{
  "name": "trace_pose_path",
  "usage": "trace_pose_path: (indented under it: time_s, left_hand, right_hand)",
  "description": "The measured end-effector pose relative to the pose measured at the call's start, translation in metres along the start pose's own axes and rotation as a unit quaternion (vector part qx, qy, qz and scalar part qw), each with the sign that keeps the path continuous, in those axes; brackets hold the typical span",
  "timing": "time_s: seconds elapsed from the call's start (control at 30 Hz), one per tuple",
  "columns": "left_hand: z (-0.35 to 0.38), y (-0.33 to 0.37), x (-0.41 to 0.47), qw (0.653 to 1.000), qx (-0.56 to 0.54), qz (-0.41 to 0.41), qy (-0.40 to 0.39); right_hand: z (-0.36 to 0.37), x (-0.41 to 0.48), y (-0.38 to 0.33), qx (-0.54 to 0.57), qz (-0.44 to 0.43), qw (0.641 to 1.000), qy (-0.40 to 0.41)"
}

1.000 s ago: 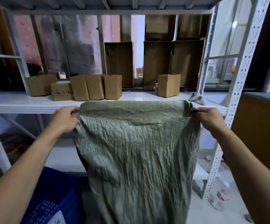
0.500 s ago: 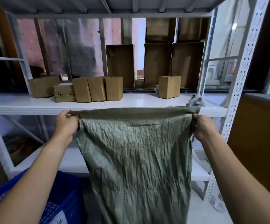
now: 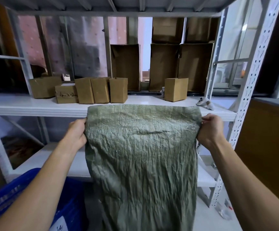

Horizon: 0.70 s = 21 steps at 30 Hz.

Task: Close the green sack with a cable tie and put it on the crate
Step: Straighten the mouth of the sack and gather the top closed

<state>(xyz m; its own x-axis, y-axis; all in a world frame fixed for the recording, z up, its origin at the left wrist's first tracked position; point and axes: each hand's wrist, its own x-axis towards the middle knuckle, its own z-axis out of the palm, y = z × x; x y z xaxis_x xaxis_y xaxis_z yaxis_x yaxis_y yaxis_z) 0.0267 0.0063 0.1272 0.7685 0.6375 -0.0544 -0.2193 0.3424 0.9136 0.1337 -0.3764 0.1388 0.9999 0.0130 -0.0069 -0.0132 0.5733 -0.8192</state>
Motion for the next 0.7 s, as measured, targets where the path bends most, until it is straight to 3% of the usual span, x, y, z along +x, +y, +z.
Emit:
trace_pose_path:
  time_s: [0.13,0.2,0.43,0.57,0.63,0.7]
  left_hand:
    - [0.0,0.003,-0.014,0.99,-0.056,0.0,-0.133]
    - [-0.003,0.003,-0.015,0.986,-0.062,0.01,-0.155]
    - [-0.015,-0.002,-0.01,0.994,0.054,0.051,-0.084]
    - [-0.014,0.0,-0.008,0.983,0.141,0.1,-0.06]
    - [-0.015,0.004,-0.006,0.966,0.214,0.145,-0.032]
    - [-0.016,0.006,-0.005,0.918,0.329,0.219,-0.032]
  right_hand:
    - [-0.008,0.009,0.005,-0.091,-0.026,0.996,0.006]
    - [-0.009,0.014,0.007,-0.106,-0.026,0.994,0.0]
    - [-0.008,0.025,0.011,-0.104,-0.035,0.994,0.022]
    - [-0.009,0.019,0.004,-0.183,-0.05,0.981,0.037]
    - [-0.011,0.013,-0.003,-0.281,-0.08,0.955,0.041]
    - [-0.015,0.01,-0.011,-0.37,-0.126,0.92,0.018]
